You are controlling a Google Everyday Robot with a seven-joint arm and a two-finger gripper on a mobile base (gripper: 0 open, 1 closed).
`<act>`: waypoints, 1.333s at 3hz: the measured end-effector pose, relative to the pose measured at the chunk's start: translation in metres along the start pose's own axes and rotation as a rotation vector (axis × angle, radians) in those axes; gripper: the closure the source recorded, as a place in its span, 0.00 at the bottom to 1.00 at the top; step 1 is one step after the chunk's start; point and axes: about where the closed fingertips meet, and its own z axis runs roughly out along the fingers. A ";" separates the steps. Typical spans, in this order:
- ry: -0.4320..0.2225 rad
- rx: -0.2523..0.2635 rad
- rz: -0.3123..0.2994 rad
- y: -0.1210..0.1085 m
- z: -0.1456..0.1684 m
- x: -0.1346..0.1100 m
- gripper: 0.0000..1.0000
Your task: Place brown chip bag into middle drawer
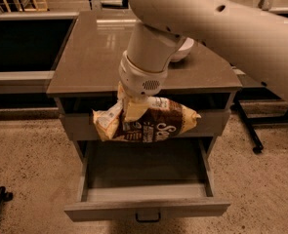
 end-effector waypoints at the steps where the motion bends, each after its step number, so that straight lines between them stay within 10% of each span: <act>1: -0.045 -0.012 -0.027 -0.006 0.007 -0.003 1.00; 3: -0.176 -0.095 0.231 -0.016 0.150 0.031 1.00; 4: -0.206 -0.028 0.339 -0.023 0.201 0.043 1.00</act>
Offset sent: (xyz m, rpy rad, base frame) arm 0.0475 0.0368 -0.1582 0.1816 0.2571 -0.2080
